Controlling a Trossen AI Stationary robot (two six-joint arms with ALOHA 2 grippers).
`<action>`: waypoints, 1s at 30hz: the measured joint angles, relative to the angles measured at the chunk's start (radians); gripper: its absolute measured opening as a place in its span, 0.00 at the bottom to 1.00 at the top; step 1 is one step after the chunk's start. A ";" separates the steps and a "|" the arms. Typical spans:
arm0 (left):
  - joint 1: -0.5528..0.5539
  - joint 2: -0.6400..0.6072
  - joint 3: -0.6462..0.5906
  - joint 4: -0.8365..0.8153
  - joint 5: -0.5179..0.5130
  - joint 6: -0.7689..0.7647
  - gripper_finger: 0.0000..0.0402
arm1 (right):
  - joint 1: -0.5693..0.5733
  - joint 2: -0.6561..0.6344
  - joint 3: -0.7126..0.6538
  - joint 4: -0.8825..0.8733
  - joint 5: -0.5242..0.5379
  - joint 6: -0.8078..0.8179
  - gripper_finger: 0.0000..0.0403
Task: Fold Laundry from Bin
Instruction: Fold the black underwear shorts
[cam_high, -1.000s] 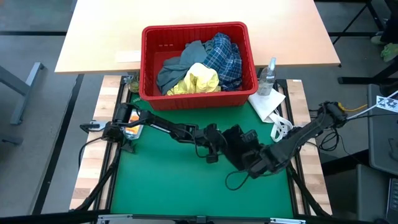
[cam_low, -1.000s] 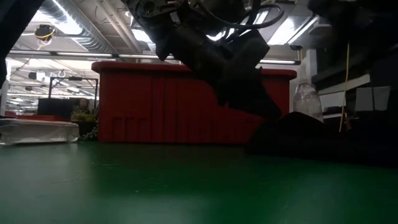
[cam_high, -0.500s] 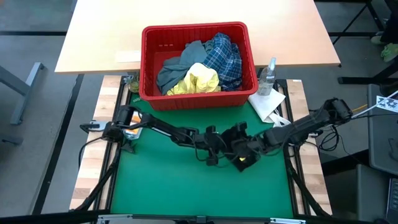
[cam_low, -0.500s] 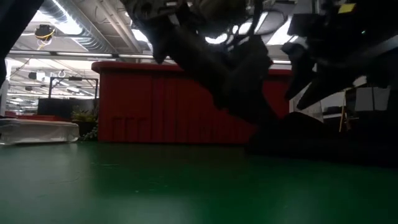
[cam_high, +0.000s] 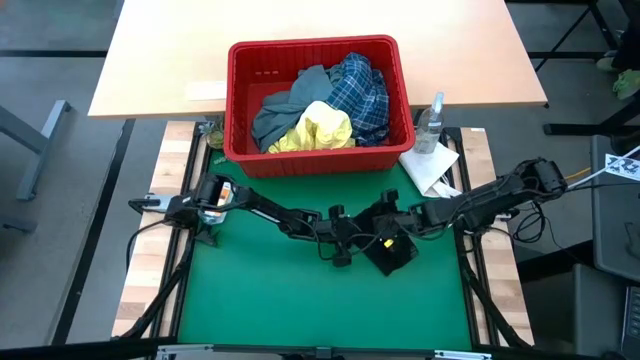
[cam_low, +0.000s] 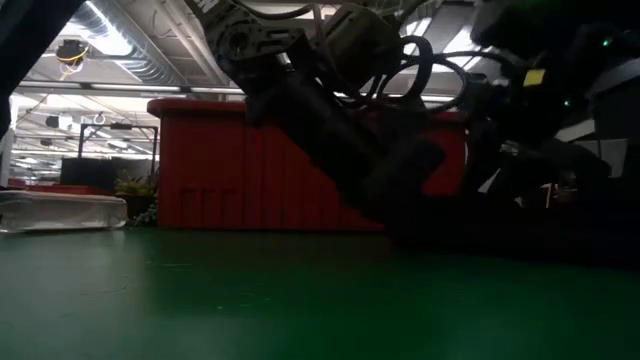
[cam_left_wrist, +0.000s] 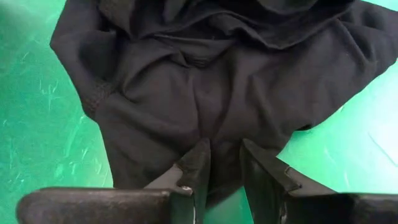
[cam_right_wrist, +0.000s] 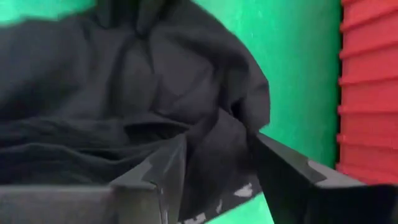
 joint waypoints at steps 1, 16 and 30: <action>-0.001 0.000 0.000 -0.002 0.001 0.000 0.21 | -0.011 0.000 -0.002 -0.004 0.005 0.000 0.45; -0.023 0.000 0.001 -0.019 0.004 -0.003 0.21 | -0.126 -0.039 0.062 -0.276 0.059 -0.060 0.45; -0.024 0.000 0.000 -0.013 0.007 -0.025 0.21 | -0.073 -0.066 0.144 -0.047 -0.136 -0.052 0.45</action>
